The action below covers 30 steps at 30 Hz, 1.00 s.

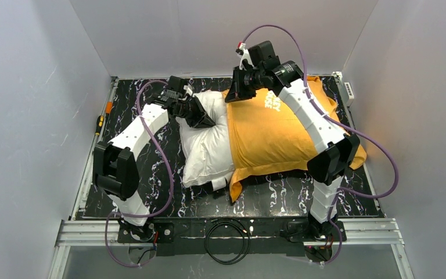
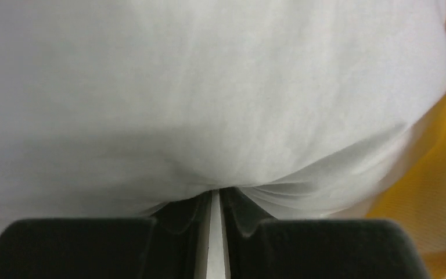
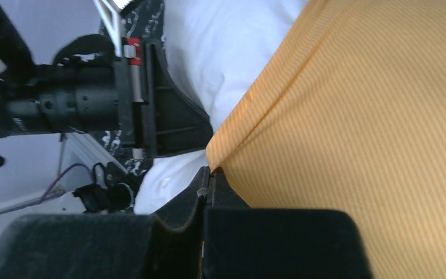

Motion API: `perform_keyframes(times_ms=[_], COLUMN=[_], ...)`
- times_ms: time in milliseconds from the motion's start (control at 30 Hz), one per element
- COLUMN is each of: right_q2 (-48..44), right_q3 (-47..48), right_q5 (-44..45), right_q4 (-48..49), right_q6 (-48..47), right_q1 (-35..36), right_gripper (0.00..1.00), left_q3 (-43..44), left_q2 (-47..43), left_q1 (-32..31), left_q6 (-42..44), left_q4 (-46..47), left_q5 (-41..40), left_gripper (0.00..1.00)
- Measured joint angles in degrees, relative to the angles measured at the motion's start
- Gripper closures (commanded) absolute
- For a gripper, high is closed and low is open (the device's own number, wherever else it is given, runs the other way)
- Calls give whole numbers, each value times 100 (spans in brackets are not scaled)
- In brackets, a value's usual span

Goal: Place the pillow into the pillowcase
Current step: Stuff the pillow into the pillowcase.

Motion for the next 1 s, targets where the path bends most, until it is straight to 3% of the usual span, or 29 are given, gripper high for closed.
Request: perform_keyframes(times_ms=[67, 233, 400, 467, 600, 700, 800, 900, 1000], right_q2=[-118, -203, -1021, -1231, -1517, -1740, -1781, -1716, -1615], right_q3=[-258, -1222, -3729, -4236, -4400, -4369, -4273, -4201, -4063], right_q5=[-358, -1080, -780, -634, -673, -925, -1191, -1405, -1554], right_q4=[369, 1880, 4839, 5392, 5287, 5049, 4784, 4656, 4518], right_q6=[302, 1565, 3764, 4218, 4221, 4009, 3807, 3679, 3580], right_q1=[-55, -81, -190, -199, -166, -142, -46, 72, 109], right_gripper=[99, 99, 99, 99, 99, 99, 99, 99, 99], left_q3=[-125, -125, -107, -125, -116, -74, -68, -319, -979], left_q2=[2, 55, 417, 433, 120, -317, -957, -1867, -2796], left_q1=[-59, -490, -664, -675, -767, -802, -730, -479, -72], left_q6=[-164, -680, -1368, -1419, -1029, -529, -26, 422, 754], left_q4=[306, 1329, 2210, 2271, 1537, 468, -511, -1281, -1812], left_q5=[111, 201, 162, 173, -118, -581, -1086, -1368, -1480], left_gripper=[100, 100, 100, 98, 51, 25, 10, 2, 2])
